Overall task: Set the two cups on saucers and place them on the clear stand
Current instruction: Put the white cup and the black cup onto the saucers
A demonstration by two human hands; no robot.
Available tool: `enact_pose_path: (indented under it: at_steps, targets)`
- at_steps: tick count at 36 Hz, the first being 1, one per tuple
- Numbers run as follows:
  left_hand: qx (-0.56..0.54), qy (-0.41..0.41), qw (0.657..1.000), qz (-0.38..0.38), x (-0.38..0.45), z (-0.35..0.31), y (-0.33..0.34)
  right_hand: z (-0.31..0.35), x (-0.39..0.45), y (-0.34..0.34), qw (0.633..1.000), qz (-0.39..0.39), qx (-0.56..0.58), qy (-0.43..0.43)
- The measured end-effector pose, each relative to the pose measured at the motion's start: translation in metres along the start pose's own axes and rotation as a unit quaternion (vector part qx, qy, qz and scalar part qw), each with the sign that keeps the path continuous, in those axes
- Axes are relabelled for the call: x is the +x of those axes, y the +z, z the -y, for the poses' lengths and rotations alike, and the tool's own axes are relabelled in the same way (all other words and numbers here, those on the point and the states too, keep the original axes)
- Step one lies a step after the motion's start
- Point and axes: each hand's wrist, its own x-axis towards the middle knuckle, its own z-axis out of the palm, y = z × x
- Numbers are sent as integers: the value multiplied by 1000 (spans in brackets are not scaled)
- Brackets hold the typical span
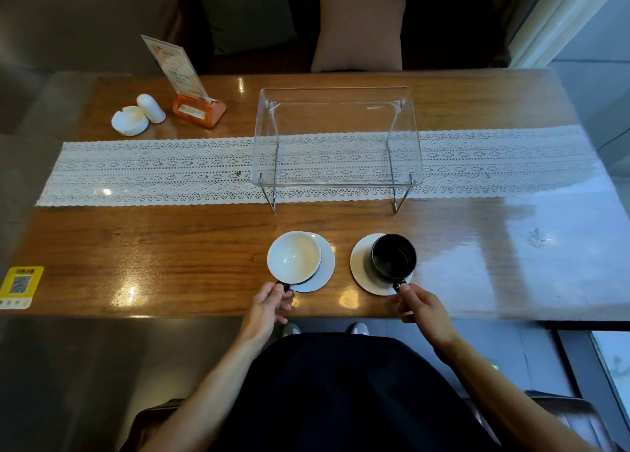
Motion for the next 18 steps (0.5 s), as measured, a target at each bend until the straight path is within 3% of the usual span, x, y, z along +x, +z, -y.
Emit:
enact_pose_path:
  at_steps: [18]
  targets:
    - [64,-12,998,24,9,-2,9,-1,6,0,999,7,-28,12]
